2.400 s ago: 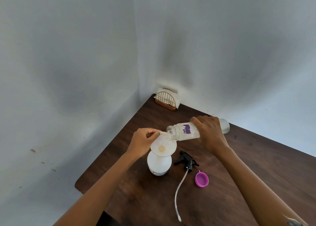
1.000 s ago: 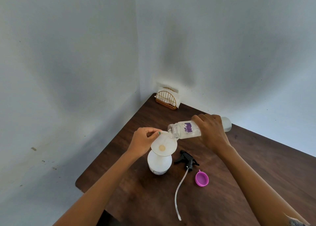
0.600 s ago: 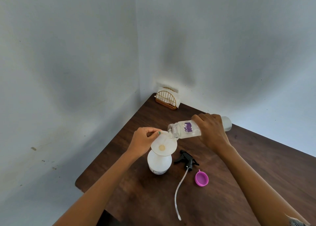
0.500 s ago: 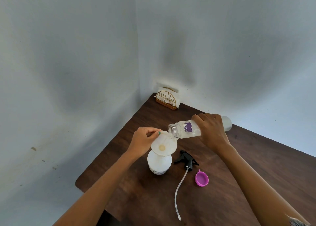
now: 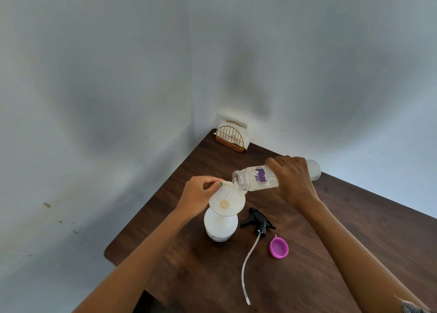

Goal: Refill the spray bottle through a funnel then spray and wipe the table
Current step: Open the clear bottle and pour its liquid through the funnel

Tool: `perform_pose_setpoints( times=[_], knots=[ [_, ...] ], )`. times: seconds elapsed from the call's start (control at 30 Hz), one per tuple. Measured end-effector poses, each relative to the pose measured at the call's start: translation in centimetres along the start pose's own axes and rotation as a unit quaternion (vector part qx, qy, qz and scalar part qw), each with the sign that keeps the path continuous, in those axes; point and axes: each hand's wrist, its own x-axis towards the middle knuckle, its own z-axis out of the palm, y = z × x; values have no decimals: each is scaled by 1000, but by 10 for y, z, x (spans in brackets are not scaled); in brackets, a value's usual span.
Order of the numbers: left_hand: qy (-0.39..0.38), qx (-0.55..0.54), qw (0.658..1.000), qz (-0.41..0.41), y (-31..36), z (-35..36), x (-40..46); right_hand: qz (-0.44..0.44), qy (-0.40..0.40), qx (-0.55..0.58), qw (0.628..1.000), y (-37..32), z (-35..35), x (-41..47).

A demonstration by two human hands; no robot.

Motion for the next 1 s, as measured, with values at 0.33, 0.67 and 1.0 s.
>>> perform_pose_setpoints(
  times=[0.33,0.67,1.0],
  knots=[
    [2,4,1000,1,1,0,0,-5,1,-9,1000,0,-2,1],
    [-1,3,1000,3,1,0,0,-8,-6,-11,1000,2,-1,1],
    [-3,0,1000,5,0,0,0,-6,-10,-16,1000,2,-1,2]
  ],
)
